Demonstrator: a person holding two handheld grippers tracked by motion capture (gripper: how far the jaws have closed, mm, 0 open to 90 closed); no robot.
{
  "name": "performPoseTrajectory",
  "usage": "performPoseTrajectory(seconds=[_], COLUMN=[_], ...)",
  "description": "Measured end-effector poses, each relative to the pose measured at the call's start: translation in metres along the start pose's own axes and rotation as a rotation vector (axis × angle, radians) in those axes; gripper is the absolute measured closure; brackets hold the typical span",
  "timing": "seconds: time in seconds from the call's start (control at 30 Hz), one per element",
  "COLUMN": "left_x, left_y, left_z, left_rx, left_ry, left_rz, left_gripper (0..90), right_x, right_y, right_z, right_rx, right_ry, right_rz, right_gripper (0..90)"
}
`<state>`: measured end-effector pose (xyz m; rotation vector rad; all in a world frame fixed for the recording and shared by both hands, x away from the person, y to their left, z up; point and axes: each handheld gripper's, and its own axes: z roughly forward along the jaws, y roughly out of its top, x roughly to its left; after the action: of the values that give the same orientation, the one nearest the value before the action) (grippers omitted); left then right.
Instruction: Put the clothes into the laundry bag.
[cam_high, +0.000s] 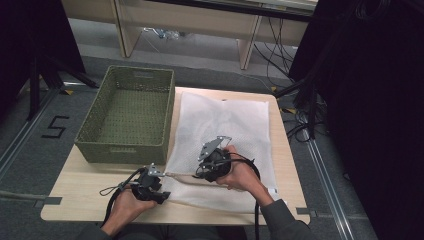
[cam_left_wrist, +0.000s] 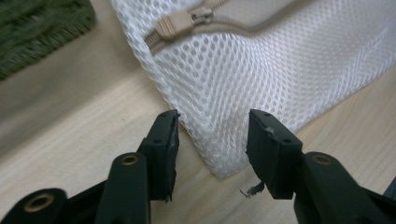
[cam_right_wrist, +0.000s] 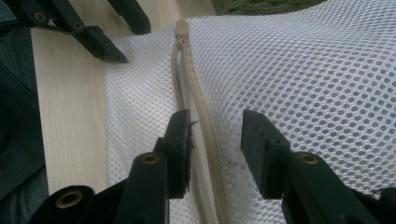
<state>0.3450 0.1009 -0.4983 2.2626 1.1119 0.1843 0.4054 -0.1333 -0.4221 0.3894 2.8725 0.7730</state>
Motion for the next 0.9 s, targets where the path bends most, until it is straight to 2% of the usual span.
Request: performPoseTrajectory(seconds=[0.07, 0.1, 0.17, 0.3, 0.47, 0.67, 0.9], left_x=[0.0, 0.0, 0.0, 0.002, 0.002, 0.002, -0.002], left_y=[0.001, 0.001, 0.001, 0.001, 0.002, 0.005, 0.005], left_z=[0.001, 0.002, 0.003, 0.002, -0.001, -0.005, -0.008], left_rx=[-0.01, -0.017, -0.03, -0.061, -0.07, -0.067, -0.069], left_ry=[-0.002, -0.007, -0.008, -0.01, -0.011, -0.014, -0.038], left_rz=[0.007, 0.009, 0.012, -0.006, 0.001, 0.033, 0.044], left_gripper=[55.7, 60.9, 67.8, 82.8, 85.9, 86.0, 86.0], right_x=[0.001, 0.001, 0.002, 0.001, 0.002, 0.003, 0.004], right_y=[0.001, 0.002, 0.004, 0.008, 0.014, 0.025, 0.034], right_z=[0.001, 0.002, 0.003, 0.007, 0.014, 0.025, 0.037], right_rx=[-0.002, -0.003, -0.002, -0.002, -0.005, -0.024, -0.041], right_ry=[0.0, 0.002, 0.007, 0.012, 0.028, 0.046, 0.071], right_rz=[0.0, -0.01, 0.0, -0.008, -0.018, -0.043, -0.065], right_gripper=[63.7, 63.6, 63.5, 63.5, 63.8, 65.4, 67.7])
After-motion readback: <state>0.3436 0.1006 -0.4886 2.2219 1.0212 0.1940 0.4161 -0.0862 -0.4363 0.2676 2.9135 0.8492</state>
